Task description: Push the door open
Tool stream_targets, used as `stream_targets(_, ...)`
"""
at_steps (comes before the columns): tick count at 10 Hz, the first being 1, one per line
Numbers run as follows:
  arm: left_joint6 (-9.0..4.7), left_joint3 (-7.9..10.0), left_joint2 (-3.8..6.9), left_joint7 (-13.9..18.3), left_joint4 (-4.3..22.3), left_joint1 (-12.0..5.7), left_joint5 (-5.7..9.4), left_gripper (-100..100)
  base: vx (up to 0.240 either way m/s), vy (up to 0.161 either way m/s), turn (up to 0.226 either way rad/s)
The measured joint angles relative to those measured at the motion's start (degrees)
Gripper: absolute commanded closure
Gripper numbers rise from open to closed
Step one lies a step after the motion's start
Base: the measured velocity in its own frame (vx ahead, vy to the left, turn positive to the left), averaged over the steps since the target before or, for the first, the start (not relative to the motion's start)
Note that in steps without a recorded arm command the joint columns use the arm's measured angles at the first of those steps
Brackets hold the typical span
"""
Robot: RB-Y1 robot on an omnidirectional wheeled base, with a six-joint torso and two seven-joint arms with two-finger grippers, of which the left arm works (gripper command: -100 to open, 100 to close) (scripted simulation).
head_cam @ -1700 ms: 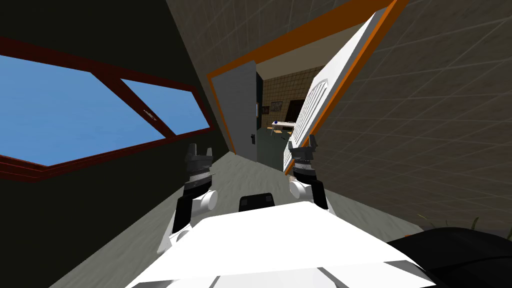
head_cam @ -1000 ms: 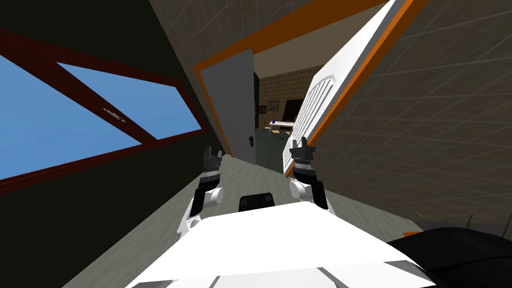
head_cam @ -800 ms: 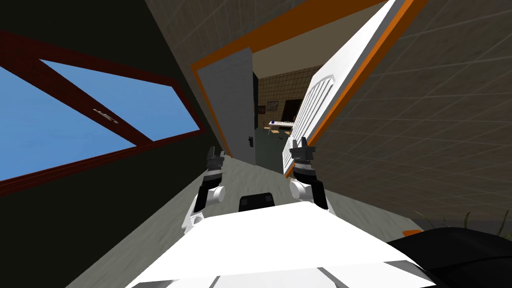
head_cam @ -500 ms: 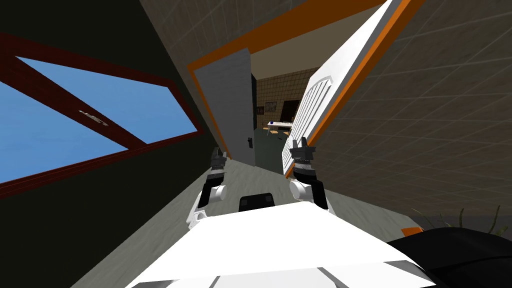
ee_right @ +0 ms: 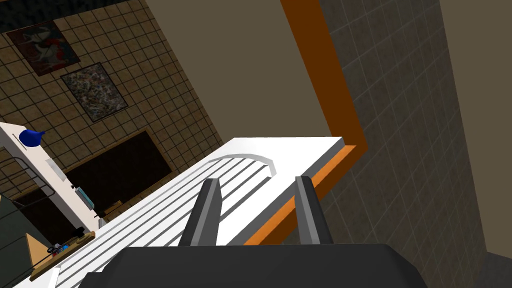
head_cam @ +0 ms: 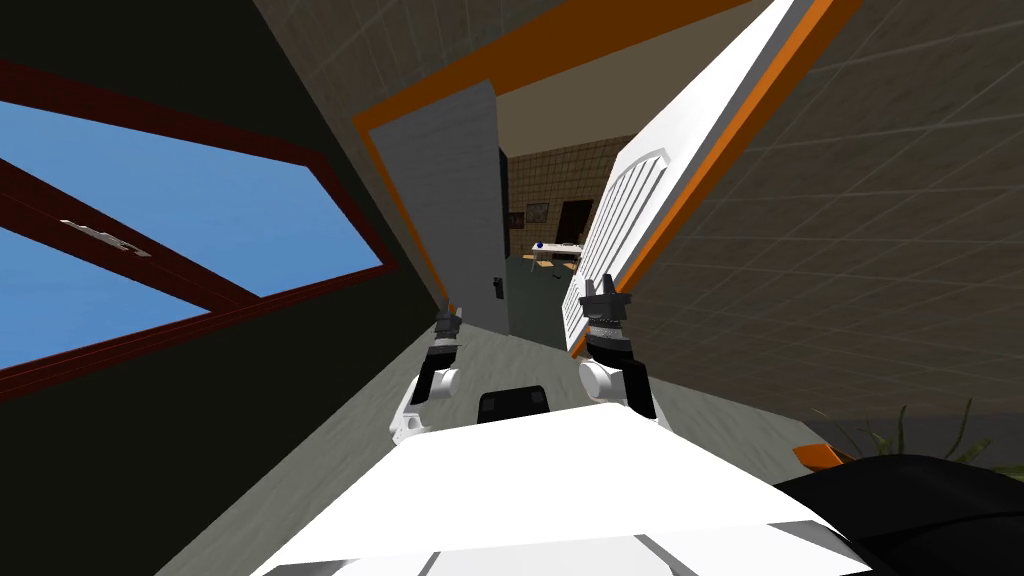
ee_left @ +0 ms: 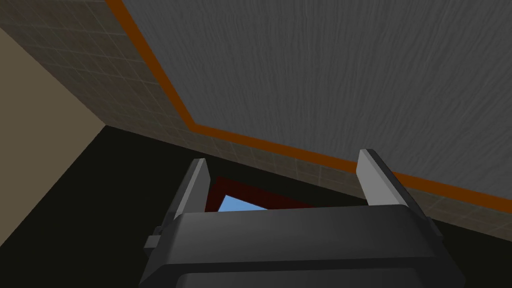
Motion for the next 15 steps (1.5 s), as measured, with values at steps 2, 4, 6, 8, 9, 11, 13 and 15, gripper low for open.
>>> stream_targets(2,-0.09,-0.78,0.62,0.2,3.0,-0.99,-0.06,-100,0.09,0.044,-0.082)
stream_targets(4,0.57,-1.24,1.34,0.6,5.8,-2.71,0.0,-100,0.091,0.036,-0.085)
stream_targets(6,0.89,-2.35,1.1,0.3,8.8,-3.98,-0.38,-100,0.092,0.051,-0.075)
stream_targets(8,0.68,-3.25,1.2,0.2,12.1,-5.26,-0.62,-100,0.095,0.047,-0.091)
stream_targets(9,0.6,-3.54,1.43,0.3,14.0,-6.17,-0.64,-100,0.099,0.036,-0.079)
stream_targets(11,1.14,-4.31,1.9,0.5,16.1,-7.09,-0.73,-100,0.085,0.047,-0.068)
stream_targets(13,1.26,-5.08,1.89,0.5,19.1,-8.48,-0.94,-100,0.083,0.034,-0.074)
stream_targets(15,1.72,-5.62,2.33,0.7,21.7,-9.95,-0.96,-100,0.112,0.048,-0.071)
